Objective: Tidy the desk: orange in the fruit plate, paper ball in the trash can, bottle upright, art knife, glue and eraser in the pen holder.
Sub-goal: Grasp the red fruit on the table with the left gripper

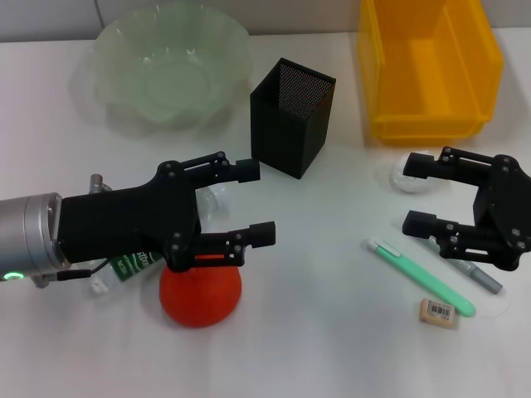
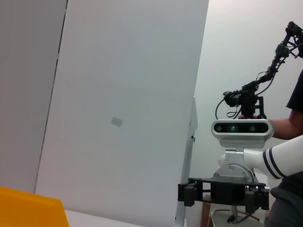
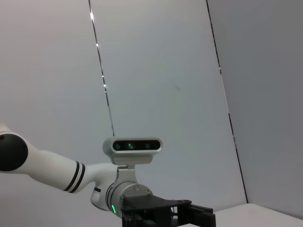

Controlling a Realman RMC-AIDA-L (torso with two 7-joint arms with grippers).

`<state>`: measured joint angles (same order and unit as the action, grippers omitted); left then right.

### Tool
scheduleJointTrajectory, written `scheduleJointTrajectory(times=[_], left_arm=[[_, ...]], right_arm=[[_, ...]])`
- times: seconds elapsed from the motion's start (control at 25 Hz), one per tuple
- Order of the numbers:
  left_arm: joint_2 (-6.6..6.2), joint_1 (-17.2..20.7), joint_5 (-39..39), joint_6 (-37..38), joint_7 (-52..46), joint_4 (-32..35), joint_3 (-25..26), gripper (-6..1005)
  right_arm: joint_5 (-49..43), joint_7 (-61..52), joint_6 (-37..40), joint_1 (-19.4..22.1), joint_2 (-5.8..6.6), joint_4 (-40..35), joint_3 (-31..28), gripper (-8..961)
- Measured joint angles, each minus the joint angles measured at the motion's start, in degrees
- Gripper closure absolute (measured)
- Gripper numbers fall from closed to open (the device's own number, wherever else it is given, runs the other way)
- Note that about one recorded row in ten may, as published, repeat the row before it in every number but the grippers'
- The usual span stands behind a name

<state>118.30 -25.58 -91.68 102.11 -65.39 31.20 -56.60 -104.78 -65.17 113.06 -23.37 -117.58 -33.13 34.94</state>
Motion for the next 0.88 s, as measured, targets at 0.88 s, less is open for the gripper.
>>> scheduleJointTrajectory(times=[0.88], left_arm=[[-0.78,5.7,-0.46,-5.92,0.84,-0.09,-0.64,199]], right_arm=[[0.41,0.05,-0.42,-0.01,0.02,0.53,-0.48,238]])
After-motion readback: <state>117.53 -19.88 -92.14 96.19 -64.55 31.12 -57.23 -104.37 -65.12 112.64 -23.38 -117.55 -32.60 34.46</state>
